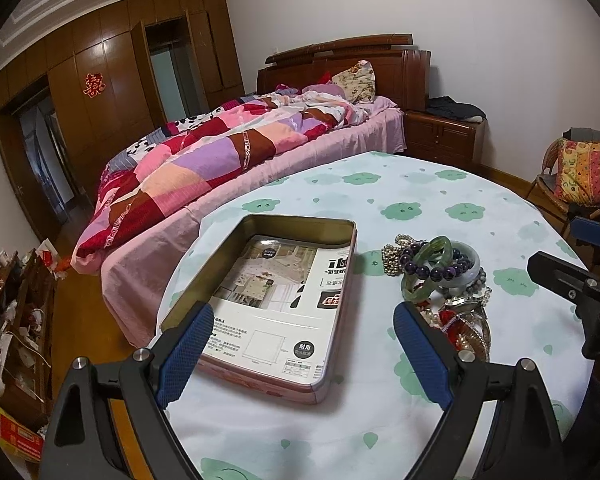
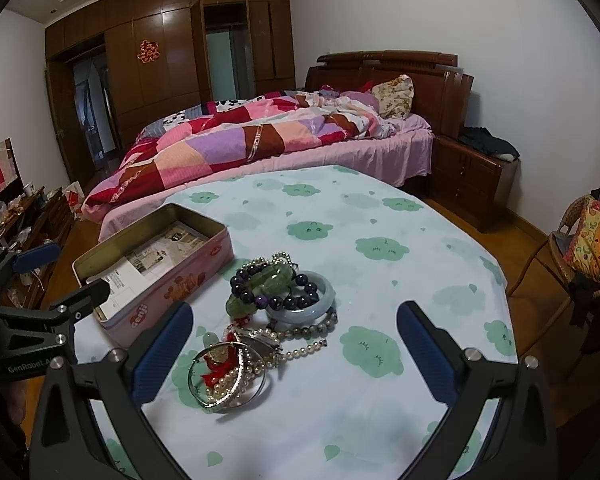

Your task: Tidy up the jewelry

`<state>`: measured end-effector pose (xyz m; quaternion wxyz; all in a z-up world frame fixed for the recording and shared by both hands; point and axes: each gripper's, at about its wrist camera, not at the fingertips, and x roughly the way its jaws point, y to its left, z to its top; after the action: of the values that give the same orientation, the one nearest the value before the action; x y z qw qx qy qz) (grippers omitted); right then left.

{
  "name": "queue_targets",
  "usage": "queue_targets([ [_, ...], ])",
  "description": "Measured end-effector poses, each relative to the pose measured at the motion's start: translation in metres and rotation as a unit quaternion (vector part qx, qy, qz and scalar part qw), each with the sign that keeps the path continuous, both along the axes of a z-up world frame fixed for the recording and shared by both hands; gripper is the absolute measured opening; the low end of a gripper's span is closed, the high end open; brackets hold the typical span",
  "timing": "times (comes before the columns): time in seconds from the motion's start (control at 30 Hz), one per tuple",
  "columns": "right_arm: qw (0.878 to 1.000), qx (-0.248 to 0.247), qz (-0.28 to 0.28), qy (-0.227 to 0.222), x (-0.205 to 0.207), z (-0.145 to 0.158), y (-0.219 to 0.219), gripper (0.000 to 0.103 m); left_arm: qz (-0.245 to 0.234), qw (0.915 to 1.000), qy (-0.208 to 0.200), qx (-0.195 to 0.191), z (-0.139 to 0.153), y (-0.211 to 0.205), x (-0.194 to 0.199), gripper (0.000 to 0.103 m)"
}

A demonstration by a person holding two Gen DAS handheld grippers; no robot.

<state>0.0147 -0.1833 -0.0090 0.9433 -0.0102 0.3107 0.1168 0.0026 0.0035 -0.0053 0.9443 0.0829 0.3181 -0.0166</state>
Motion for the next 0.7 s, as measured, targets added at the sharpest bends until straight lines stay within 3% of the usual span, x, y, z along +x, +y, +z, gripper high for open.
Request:
queue_targets([
  [0.7, 1.0, 0.001, 0.0, 0.002, 0.0, -0.0007, -0.0007, 0.103, 0.001, 1.0, 0.0, 0.002, -0.0001, 0.0003, -0.0004, 0.092],
])
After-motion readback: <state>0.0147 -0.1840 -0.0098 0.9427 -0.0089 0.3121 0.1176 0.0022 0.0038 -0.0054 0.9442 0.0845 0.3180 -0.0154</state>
